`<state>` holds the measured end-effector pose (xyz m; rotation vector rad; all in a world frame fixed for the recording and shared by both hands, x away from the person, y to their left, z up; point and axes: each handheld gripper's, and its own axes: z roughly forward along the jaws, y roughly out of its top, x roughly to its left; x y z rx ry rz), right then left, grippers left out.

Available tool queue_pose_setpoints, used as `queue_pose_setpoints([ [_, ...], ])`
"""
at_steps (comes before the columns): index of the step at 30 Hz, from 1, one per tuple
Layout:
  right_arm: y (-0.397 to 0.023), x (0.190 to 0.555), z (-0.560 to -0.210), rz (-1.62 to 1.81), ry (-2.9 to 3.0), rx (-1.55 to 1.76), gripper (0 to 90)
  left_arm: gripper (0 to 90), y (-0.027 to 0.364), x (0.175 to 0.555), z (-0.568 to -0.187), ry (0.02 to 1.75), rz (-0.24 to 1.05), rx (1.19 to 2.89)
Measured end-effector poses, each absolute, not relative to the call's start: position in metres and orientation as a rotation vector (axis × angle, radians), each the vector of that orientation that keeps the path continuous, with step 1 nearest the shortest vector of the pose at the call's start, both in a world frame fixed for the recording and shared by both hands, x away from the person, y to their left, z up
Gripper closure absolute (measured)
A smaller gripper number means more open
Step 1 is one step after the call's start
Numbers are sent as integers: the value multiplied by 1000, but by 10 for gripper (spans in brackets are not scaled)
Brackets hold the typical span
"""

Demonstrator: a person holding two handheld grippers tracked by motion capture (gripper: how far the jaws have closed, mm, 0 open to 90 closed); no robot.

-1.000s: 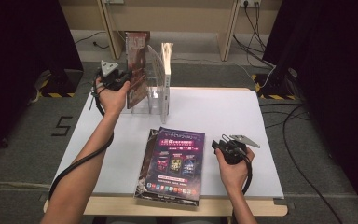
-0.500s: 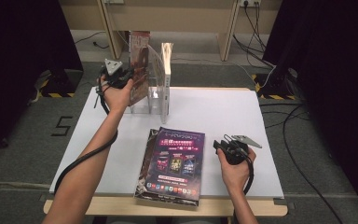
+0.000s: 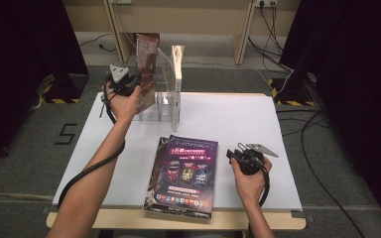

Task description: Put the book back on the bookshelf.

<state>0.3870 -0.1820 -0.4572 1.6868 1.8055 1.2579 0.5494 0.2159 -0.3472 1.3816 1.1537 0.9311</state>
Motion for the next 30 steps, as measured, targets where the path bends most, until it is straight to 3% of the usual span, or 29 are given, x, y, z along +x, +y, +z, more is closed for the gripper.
queue_pose_setpoints([
  [20, -179, 387, -459, 1251, 1816, 1688, 651, 826, 232, 520, -388, 1160, 939, 1397],
  [30, -178, 386, -459, 1249, 1817, 1691, 650, 826, 235, 497, -394, 1165, 834, 1451],
])
